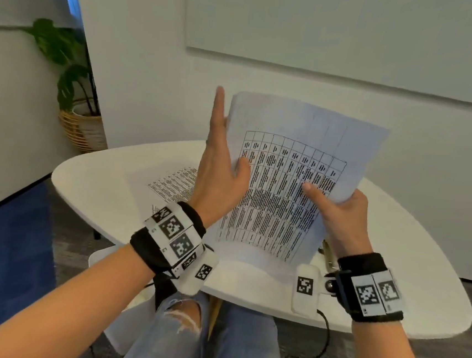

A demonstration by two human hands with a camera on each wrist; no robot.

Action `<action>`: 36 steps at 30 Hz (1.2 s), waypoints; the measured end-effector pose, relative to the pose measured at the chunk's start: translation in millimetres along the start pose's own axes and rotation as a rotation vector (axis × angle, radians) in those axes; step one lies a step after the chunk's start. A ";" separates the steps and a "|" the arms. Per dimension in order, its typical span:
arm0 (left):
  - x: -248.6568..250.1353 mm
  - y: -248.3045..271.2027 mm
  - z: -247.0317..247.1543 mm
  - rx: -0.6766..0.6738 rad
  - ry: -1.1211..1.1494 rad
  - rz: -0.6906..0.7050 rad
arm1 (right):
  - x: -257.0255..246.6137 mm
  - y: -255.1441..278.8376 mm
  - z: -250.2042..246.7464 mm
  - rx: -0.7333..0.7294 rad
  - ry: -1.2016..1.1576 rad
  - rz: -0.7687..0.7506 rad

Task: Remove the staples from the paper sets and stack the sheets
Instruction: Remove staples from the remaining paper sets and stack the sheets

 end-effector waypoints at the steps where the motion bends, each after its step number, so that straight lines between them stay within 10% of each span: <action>1: 8.3 -1.6 -2.1 -0.002 -0.108 0.024 | -4.9 0.3 -2.5 0.022 -0.011 -0.022; 14: 45.7 -16.4 -41.8 0.136 -0.301 0.185 | -54.9 -8.3 -8.2 0.061 -0.063 -0.223; 21: -20.7 -7.7 -21.1 0.031 0.064 -0.071 | -12.0 -3.0 -0.7 0.014 -0.031 -0.047; 36: -105.5 30.3 28.3 -0.043 0.039 -0.292 | 42.3 8.8 8.1 -0.001 0.062 0.143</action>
Point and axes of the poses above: each hand's wrist, its own y-axis away from the middle knuckle, its own z-axis out of the palm, x = y × z, the point moved 10 cm from there along -y, towards the middle knuckle, and after that the axes turned 14 degrees about -x, right-handed, at the moved point
